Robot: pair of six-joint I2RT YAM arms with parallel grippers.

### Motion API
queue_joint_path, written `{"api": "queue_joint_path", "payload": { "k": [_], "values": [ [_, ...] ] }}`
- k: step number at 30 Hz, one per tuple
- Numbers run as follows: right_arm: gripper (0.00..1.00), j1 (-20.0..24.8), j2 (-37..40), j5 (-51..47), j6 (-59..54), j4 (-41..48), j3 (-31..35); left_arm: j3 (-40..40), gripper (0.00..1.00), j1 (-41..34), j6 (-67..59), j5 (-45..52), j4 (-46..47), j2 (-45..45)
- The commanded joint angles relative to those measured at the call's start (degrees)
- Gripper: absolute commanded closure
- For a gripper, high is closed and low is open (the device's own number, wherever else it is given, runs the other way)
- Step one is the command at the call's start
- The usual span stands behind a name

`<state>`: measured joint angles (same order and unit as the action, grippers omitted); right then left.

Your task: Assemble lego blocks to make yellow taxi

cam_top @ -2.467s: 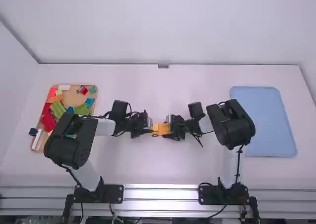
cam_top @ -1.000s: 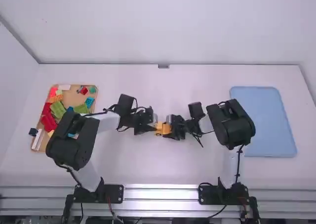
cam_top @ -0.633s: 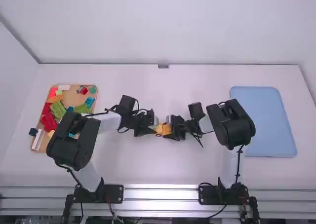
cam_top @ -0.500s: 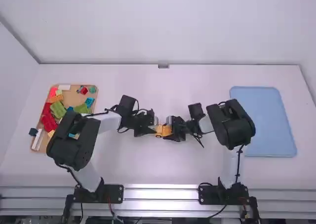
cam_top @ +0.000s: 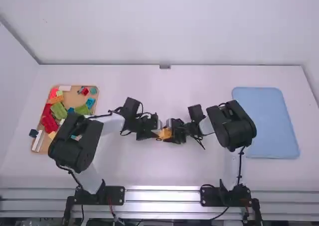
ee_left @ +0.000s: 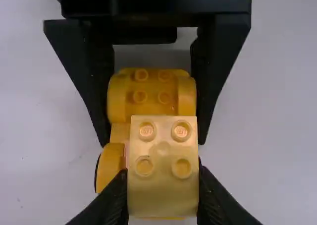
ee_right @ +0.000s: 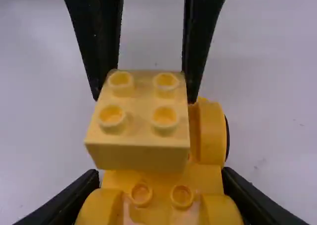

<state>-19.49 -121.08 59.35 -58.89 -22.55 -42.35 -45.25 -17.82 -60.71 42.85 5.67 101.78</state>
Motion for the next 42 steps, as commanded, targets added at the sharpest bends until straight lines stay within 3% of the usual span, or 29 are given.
{"api": "queue_joint_path", "payload": {
  "k": [1,17,19,21,22,23,27,29,31,32,33,42],
  "values": [
    [0.50,0.0,-0.9,-1.3,-0.5,0.3,0.3,-0.4,0.84,0.0,-0.2,-2.7,0.8,0.5],
    [0.50,-0.1,-0.9,-1.3,-0.5,0.3,0.3,-0.4,0.82,0.1,2.4,-7.8,-1.4,0.5],
    [0.50,0.0,-0.9,-1.3,-0.5,0.3,0.3,-0.4,0.64,0.1,2.4,-7.8,-1.4,0.5],
    [0.50,0.0,-0.9,-1.3,-0.5,0.3,0.3,-0.5,0.32,0.1,2.4,-7.7,-1.7,0.4],
    [0.49,0.0,-0.9,-1.4,-0.5,0.3,0.3,-0.5,0.08,0.1,2.4,-7.4,-1.9,0.4],
    [0.49,0.0,-0.9,-1.3,-0.5,0.3,0.3,-0.8,0.00,0.2,2.3,-6.1,-2.1,0.4],
    [0.49,0.0,-0.9,-1.3,-0.5,0.3,0.3,-2.8,0.00,0.3,2.3,-1.2,-0.9,-1.4],
    [0.49,0.0,-0.9,-1.3,-0.5,0.3,0.3,-3.6,0.02,0.7,2.3,-0.1,-0.1,-2.3],
    [0.49,0.0,-0.9,-1.3,-0.5,0.3,0.3,-4.7,0.18,0.5,2.4,1.7,0.1,-3.1],
    [0.49,0.0,-0.9,-1.3,-0.5,0.3,0.3,-4.8,0.80,0.2,2.4,2.3,-0.2,-3.1],
    [0.49,0.0,-0.9,-1.3,-0.5,0.3,0.3,-4.8,0.97,0.1,2.4,2.5,-0.1,-3.1],
    [0.49,0.0,-0.9,-1.3,-0.5,0.3,0.3,-1.0,0.98,0.0,4.9,7.5,-4.5,2.2]
  ]
}}
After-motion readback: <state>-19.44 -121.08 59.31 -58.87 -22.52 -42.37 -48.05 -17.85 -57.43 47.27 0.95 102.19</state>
